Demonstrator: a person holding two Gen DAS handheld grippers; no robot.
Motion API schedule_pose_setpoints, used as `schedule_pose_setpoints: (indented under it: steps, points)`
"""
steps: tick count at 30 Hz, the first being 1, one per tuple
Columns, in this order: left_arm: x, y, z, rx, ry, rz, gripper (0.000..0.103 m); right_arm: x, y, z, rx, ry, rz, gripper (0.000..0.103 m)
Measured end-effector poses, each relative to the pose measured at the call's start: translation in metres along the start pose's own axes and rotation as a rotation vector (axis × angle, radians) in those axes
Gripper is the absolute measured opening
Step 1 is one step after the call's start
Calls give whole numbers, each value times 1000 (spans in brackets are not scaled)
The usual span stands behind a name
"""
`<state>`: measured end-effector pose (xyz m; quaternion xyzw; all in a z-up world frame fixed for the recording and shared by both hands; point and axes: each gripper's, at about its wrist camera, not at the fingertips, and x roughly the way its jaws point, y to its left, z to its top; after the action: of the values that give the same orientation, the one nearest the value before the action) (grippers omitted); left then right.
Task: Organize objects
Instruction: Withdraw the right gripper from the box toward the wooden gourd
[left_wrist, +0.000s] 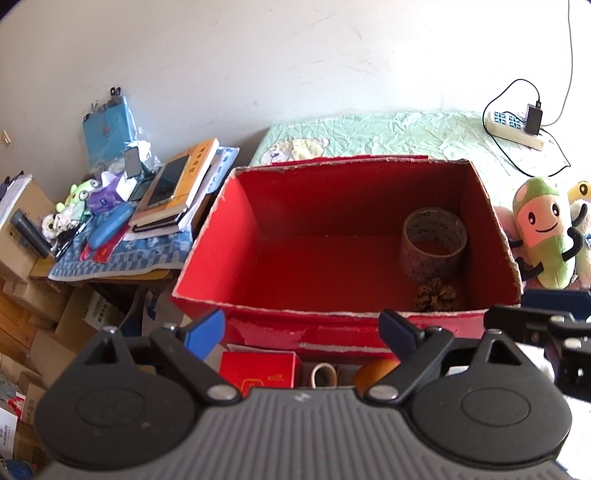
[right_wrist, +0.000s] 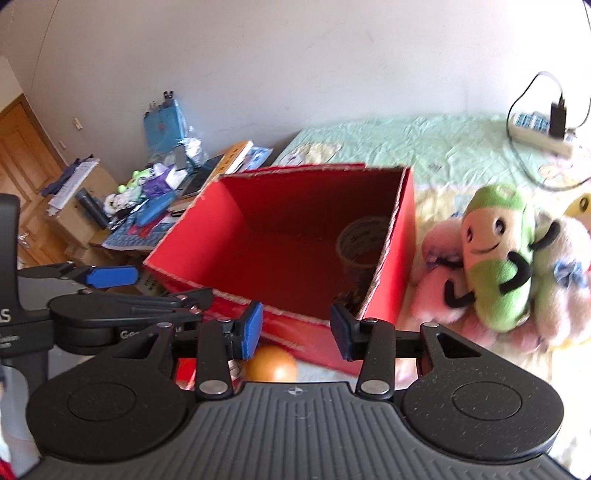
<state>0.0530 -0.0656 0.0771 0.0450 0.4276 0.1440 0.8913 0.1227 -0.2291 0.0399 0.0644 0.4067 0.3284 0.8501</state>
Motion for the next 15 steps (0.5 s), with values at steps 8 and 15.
schedule_pose_setpoints:
  steps: [8,15]
  points:
    - [6,-2,-9,-12,45,-3,91,6,-1,-15,8,64,57,45]
    - [20,-2,-15,-1,90,-4,91,19,-6,-23,51,123,83,44]
